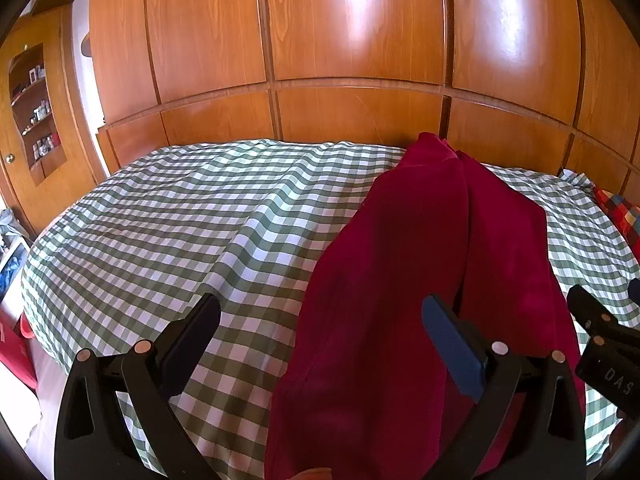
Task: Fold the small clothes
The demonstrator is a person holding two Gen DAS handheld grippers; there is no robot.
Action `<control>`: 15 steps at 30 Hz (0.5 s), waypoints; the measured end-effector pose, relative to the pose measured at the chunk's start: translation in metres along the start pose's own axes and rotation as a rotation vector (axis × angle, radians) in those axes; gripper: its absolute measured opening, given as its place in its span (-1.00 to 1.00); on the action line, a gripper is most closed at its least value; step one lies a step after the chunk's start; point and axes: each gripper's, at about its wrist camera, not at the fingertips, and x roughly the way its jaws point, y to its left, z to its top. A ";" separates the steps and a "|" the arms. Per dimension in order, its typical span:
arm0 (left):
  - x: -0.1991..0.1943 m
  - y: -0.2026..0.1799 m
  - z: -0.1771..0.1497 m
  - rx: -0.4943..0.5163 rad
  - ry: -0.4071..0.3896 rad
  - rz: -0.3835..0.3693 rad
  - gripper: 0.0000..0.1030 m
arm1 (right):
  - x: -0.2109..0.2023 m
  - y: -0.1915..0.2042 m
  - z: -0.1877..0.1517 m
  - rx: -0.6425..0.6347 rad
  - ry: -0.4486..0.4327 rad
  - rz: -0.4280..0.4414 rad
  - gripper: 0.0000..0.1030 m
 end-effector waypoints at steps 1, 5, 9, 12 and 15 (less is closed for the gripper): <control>0.000 0.000 0.000 0.002 0.002 0.000 0.95 | 0.000 -0.001 0.000 0.001 -0.001 0.002 0.94; 0.001 -0.002 -0.001 0.007 0.009 -0.006 0.95 | -0.001 -0.001 0.000 0.003 -0.004 0.003 0.94; 0.002 -0.004 -0.002 0.012 0.013 -0.013 0.95 | -0.002 0.000 0.000 0.004 -0.008 0.005 0.94; 0.001 -0.004 -0.002 0.014 0.015 -0.017 0.95 | -0.002 0.001 0.000 0.002 -0.007 0.006 0.94; 0.001 -0.004 -0.003 0.015 0.015 -0.021 0.95 | -0.002 0.000 0.000 0.002 -0.007 0.004 0.94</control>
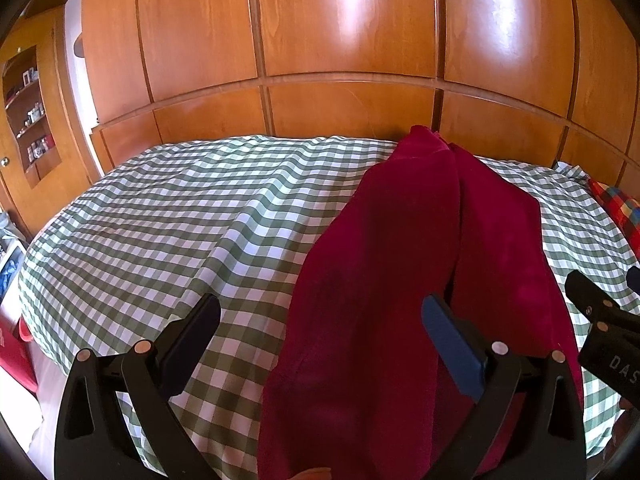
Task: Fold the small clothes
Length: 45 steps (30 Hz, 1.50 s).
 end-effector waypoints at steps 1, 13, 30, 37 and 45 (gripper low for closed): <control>-0.001 -0.001 0.000 0.002 0.001 -0.001 0.95 | 0.000 0.000 0.000 -0.002 0.001 -0.002 0.94; -0.005 0.000 -0.005 0.025 -0.003 -0.004 0.95 | 0.001 0.000 -0.004 -0.001 0.013 0.002 0.94; -0.014 0.003 -0.016 0.077 -0.016 -0.021 0.95 | 0.001 -0.005 -0.007 0.022 0.040 0.038 0.94; -0.014 0.005 -0.029 0.112 0.015 -0.064 0.95 | 0.003 -0.015 -0.007 0.079 0.071 0.092 0.94; -0.016 0.007 -0.067 0.199 0.078 -0.125 0.73 | 0.013 -0.036 -0.007 0.200 0.135 0.240 0.94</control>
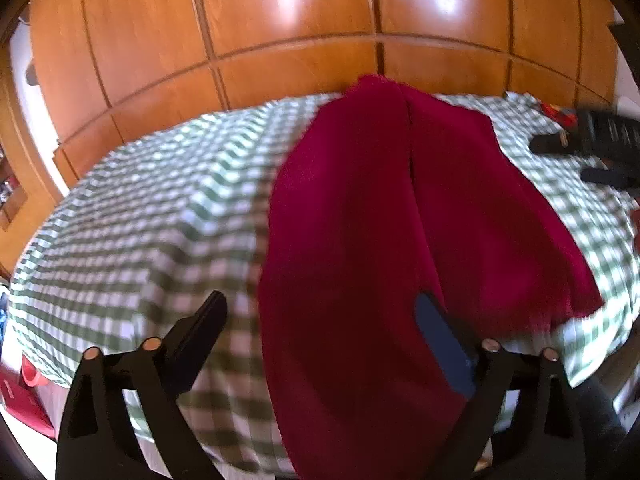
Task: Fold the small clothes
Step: 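Grasp the maroon sweater edge with the left tool while the right tool grasps another edge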
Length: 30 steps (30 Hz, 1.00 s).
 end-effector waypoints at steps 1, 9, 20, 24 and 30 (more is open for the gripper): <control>0.000 0.000 -0.004 0.006 0.009 -0.006 0.69 | -0.001 -0.002 0.000 0.008 0.001 0.016 0.94; 0.008 -0.009 -0.021 0.078 0.047 -0.034 0.10 | 0.006 0.011 0.007 -0.022 0.024 0.151 0.82; -0.013 0.041 0.003 -0.066 0.043 -0.208 -0.85 | 0.042 0.029 -0.003 -0.134 0.166 0.246 -0.77; -0.032 0.116 0.041 -0.290 -0.052 -0.236 -0.86 | 0.022 0.001 0.016 -0.097 0.112 0.250 -1.00; -0.019 0.216 0.099 -0.496 -0.161 -0.090 -0.86 | 0.008 -0.062 0.045 -0.058 0.041 0.042 -1.00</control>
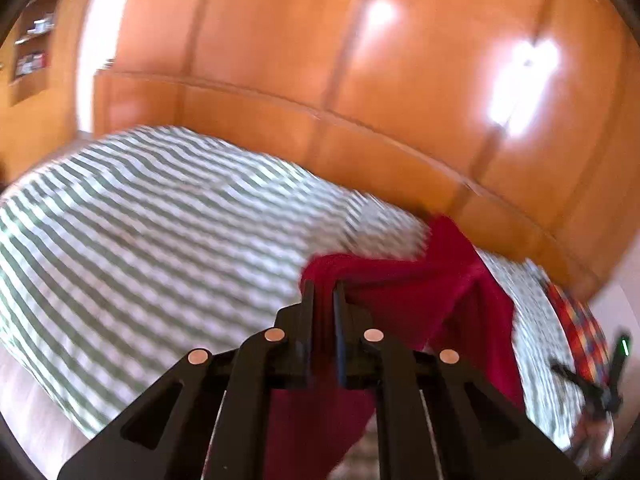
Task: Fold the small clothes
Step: 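Grasp the maroon sweater edge with the left tool while the right tool grasps another edge, then lift and shake the sweater open with both tools, spreading it over the bed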
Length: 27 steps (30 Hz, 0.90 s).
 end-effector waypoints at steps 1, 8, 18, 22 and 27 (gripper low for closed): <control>0.009 0.005 0.013 -0.012 -0.003 0.032 -0.86 | 0.001 -0.010 0.004 0.018 0.004 -0.014 -1.00; 0.110 0.022 0.069 -0.034 0.068 0.331 -0.72 | 0.010 -0.031 -0.005 0.143 0.096 0.121 -0.53; 0.102 -0.010 0.026 0.008 0.080 0.170 -0.21 | 0.047 0.030 -0.037 0.224 0.258 0.426 -0.05; 0.101 -0.039 -0.021 0.043 0.190 -0.024 -0.25 | 0.064 0.053 -0.037 0.194 0.283 0.460 -0.53; 0.116 -0.085 -0.079 0.133 0.354 -0.140 -0.42 | 0.032 0.044 -0.011 0.132 0.164 0.397 -0.83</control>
